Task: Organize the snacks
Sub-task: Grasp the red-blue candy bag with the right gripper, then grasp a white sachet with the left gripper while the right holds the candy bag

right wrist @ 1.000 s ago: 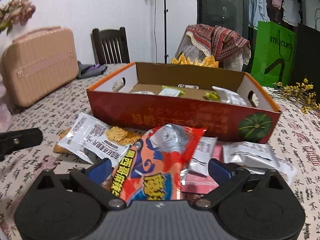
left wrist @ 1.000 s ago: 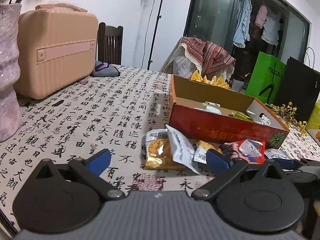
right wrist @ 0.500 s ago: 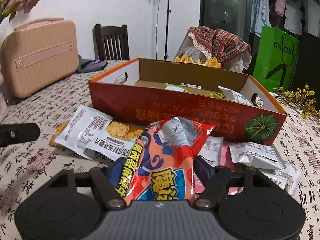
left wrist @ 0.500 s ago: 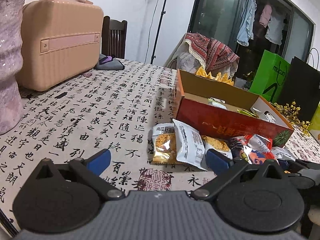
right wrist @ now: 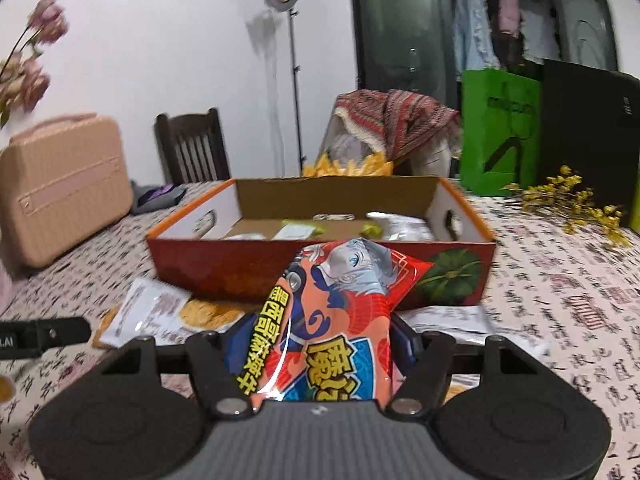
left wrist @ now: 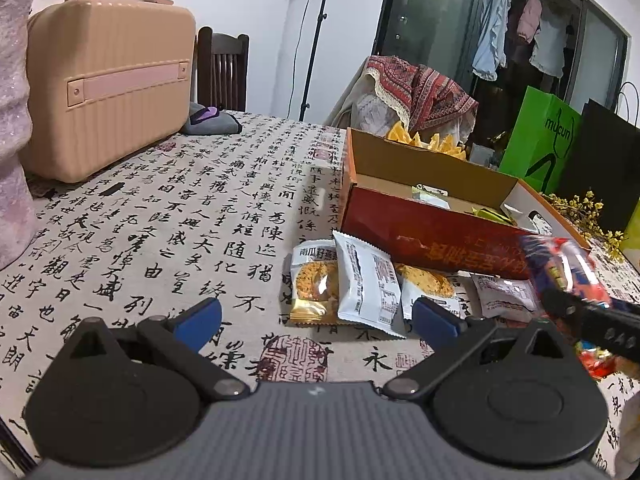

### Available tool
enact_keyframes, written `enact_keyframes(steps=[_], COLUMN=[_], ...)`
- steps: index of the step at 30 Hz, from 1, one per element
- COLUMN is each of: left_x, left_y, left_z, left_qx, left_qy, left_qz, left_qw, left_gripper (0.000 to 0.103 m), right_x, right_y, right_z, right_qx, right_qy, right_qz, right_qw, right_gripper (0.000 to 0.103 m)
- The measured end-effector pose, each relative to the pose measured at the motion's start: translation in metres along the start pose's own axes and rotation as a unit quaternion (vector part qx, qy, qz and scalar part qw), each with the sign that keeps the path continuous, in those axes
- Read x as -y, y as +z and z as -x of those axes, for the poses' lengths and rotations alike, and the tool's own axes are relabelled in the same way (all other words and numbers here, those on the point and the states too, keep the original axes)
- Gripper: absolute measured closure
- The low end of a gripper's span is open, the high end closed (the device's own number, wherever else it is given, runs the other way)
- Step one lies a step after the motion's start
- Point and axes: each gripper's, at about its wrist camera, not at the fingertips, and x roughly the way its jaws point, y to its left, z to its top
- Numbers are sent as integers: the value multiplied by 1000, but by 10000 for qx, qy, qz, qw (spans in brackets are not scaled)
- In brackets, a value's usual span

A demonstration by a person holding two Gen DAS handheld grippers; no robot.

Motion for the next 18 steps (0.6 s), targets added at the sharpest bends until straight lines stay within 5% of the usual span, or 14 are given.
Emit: enact_keyframes(steps=[18], left_x=[36], left_y=[12], left_z=[-29], left_qx=[-78], left_qy=[264], left_qz=[-454], left_qw=[9986], left_gripper=[0], right_x=[73], right_y=[-8], right_z=[5], right_qx=[173], right_qy=[-342], right_qz=[-679], right_qw=[9970], right_gripper=[36])
